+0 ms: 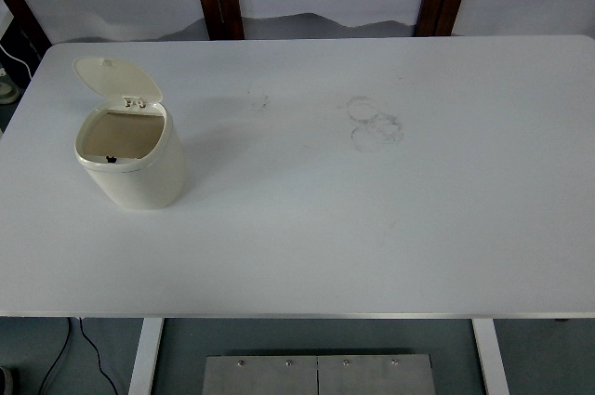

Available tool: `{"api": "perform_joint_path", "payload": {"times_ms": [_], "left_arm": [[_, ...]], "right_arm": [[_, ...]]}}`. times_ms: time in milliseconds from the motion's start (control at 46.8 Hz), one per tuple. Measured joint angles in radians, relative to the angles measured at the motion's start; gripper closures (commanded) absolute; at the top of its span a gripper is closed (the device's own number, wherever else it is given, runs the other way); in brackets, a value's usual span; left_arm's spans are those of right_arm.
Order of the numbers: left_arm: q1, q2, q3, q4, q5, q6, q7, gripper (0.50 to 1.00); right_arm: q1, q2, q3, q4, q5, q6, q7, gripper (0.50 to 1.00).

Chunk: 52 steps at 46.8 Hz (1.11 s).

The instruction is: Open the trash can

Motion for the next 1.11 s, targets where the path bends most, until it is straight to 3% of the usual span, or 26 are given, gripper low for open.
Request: {"api": "perform_joint_path", "payload": {"times_ms": [641,1111], "left_arm": [[0.262,-0.011,-0.003,0.048,-0.186,-0.002,-0.002,0.500],[0.325,-0.014,-0.003,0.127,-0.202,-0.002,-0.001,0.500]], "right_arm": [[0.000,0.000,0.000,0.000,0.000,0.000,0.000,0.505],[0.000,0.000,-0.001,0.000,0.000,0.000,0.000,0.505]]}}
